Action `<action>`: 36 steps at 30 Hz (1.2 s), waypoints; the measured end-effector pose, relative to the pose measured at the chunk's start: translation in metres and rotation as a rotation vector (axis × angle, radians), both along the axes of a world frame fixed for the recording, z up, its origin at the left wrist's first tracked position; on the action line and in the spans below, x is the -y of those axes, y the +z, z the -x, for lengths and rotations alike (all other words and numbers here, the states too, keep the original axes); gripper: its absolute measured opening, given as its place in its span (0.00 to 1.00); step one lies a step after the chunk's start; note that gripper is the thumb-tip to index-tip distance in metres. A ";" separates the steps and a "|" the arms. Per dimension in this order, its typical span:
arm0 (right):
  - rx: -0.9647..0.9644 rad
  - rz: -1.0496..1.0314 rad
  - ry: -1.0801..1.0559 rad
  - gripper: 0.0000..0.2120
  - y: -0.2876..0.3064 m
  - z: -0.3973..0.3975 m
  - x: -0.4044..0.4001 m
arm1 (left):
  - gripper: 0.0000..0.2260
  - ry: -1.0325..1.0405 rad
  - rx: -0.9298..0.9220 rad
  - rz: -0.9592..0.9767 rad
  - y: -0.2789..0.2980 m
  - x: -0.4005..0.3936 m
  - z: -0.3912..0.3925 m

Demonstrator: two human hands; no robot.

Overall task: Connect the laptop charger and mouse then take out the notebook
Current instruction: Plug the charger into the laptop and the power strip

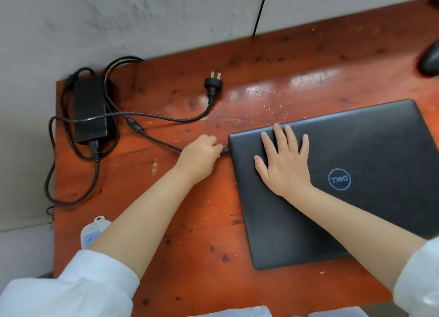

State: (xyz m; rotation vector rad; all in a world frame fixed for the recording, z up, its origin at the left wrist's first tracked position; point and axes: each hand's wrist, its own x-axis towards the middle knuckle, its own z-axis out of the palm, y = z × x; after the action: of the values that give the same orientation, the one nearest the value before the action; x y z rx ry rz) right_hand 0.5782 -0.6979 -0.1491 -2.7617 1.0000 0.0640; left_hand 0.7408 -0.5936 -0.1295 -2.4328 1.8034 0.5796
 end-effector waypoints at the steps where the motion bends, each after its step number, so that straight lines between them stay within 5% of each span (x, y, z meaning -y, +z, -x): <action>1: -0.001 0.032 0.046 0.25 0.003 -0.002 0.004 | 0.11 0.011 0.001 -0.066 0.005 0.004 -0.003; 4: 0.057 0.121 0.146 0.18 0.013 -0.010 0.026 | 0.12 0.194 -0.064 -0.145 0.018 0.015 -0.018; 9: 0.169 -0.028 0.211 0.12 0.008 -0.010 0.044 | 0.17 0.740 -0.011 0.171 0.022 0.053 -0.025; 13: 0.239 -0.083 0.212 0.10 0.005 -0.007 0.050 | 0.26 0.913 -0.074 0.177 0.007 0.098 -0.018; 16: 0.264 -0.081 0.210 0.10 0.003 -0.006 0.052 | 0.20 1.022 -0.066 0.211 -0.003 0.116 -0.017; 21: 0.274 -0.059 0.206 0.10 0.000 -0.008 0.052 | 0.16 0.892 0.128 0.198 -0.014 0.105 -0.008; 31: 0.340 0.067 0.298 0.07 0.005 -0.007 0.042 | 0.14 0.598 0.156 0.293 0.024 0.017 0.001; 36: 0.343 -0.037 0.025 0.11 0.013 -0.017 -0.018 | 0.14 0.540 0.056 0.479 0.060 -0.081 -0.006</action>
State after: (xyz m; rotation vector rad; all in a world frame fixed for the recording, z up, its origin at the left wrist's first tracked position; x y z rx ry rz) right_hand 0.5949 -0.6800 -0.1360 -2.6269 0.8625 -0.3706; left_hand 0.7464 -0.5130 -0.0699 -3.2477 1.3710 0.0882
